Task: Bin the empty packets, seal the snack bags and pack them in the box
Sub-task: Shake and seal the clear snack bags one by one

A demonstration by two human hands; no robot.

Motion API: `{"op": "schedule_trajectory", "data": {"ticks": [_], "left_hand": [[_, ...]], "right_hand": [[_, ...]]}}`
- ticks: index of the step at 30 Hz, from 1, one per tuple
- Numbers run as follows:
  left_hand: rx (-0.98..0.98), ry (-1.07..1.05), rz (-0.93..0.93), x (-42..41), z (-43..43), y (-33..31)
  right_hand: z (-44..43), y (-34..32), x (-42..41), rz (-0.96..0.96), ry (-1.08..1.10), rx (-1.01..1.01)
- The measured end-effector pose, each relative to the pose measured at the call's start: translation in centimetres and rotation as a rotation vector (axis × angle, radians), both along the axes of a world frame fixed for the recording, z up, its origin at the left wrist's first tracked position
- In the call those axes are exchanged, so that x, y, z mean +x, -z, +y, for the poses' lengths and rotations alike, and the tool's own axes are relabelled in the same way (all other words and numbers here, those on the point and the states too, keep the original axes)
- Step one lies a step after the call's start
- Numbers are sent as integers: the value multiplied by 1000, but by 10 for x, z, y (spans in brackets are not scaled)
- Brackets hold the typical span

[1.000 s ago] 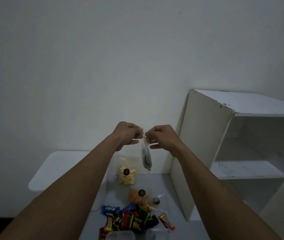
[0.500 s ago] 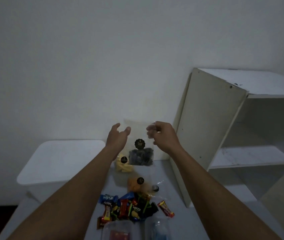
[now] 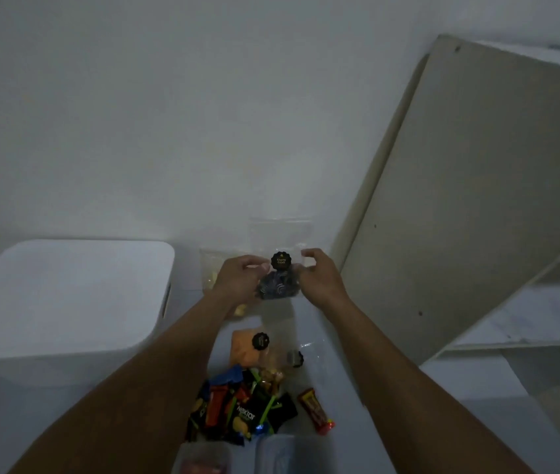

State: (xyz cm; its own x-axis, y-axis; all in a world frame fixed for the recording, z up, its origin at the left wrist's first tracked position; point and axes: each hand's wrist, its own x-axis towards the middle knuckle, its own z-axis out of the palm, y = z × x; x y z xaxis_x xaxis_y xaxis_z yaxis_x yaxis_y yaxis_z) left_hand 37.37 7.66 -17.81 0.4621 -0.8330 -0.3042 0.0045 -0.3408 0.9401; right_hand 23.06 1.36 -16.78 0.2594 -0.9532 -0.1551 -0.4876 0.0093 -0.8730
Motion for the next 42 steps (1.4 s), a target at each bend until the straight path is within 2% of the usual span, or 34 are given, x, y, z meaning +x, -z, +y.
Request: {"op": "schedule_trajectory", "data": {"ticks": [10, 14, 17, 20, 28, 31, 33, 36, 39, 42], "left_hand": [[134, -64, -135, -15, -67, 98], [205, -202, -104, -11, -80, 119], [228, -183, -123, -10, -85, 130], [192, -137, -60, -15, -85, 134], [231, -95, -339, -17, -65, 128], [236, 75, -476, -19, -54, 128], [305, 236, -568, -21, -48, 130], [435, 425, -615, -21, -39, 138], [440, 460, -675, -21, -29, 142], [353, 405, -670, -18, -20, 129]], "right_hand": [[-49, 92, 1, 55, 94, 113], [-63, 115, 6, 90, 107, 114], [-69, 130, 12, 113, 134, 129], [-68, 135, 10, 125, 105, 104], [-56, 127, 0, 53, 68, 175], [-43, 120, -10, 110, 64, 137], [-34, 120, -14, 227, -1, 124], [-20, 130, -19, 423, -164, 243], [-5, 143, -21, 459, -205, 345], [4, 139, -23, 353, -151, 357]]}}
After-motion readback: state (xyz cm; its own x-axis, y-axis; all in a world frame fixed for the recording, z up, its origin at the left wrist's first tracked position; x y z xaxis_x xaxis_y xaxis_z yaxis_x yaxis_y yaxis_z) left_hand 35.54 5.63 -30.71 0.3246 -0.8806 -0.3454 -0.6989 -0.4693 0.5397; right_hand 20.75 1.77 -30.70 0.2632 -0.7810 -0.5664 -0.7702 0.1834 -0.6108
